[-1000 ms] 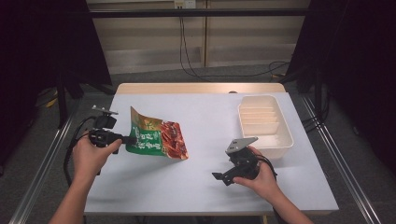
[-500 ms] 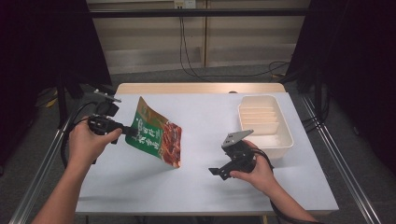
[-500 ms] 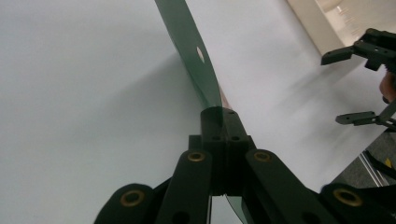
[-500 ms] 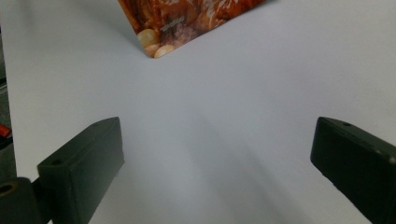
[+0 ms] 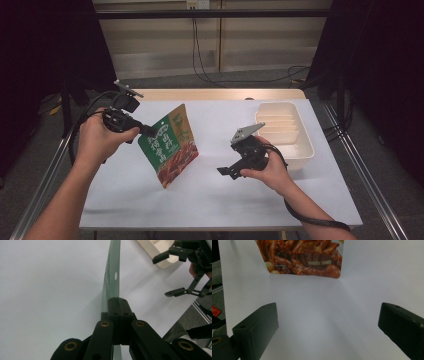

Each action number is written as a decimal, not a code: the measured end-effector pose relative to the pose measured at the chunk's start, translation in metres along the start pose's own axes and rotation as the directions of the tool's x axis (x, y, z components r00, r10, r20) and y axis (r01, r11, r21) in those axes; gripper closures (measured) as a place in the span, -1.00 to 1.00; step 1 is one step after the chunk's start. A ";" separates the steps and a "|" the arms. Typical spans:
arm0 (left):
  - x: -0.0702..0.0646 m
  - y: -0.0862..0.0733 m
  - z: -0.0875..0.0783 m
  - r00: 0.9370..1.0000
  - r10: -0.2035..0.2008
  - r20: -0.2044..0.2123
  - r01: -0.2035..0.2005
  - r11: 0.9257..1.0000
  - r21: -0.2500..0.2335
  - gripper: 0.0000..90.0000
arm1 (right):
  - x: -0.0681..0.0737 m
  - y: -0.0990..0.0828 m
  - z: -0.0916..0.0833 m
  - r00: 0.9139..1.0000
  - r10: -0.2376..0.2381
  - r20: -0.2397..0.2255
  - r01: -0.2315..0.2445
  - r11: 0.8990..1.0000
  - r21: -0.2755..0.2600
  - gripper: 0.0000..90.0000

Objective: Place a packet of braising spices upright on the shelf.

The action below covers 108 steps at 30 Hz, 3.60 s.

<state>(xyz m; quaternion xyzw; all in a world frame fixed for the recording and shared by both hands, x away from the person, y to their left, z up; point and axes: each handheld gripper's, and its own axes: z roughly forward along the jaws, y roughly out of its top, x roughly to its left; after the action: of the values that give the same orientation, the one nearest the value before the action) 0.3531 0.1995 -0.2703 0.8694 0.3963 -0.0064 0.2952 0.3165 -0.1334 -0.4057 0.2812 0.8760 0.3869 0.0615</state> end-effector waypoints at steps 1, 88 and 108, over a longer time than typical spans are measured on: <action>-0.002 0.002 0.000 1.000 0.005 0.012 -0.006 1.000 0.001 1.00 | -0.001 0.004 -0.001 1.000 -0.008 0.005 0.008 1.000 0.001 -0.94; -0.051 0.050 0.018 0.953 0.253 0.165 -0.261 0.965 0.026 1.00 | 0.014 0.154 -0.016 0.939 -0.260 -0.223 0.328 0.871 0.365 1.00; -0.030 0.019 0.020 0.937 0.343 0.063 -0.315 0.910 -0.270 -0.51 | 0.009 0.159 -0.037 0.949 -0.237 -0.210 0.315 0.779 0.543 1.00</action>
<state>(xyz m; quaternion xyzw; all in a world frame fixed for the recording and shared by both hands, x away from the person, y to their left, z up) 0.3502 0.1591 -0.2701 0.8766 0.2251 0.0473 0.4227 0.3684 -0.0659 -0.2659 0.1293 0.9849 0.1119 -0.0267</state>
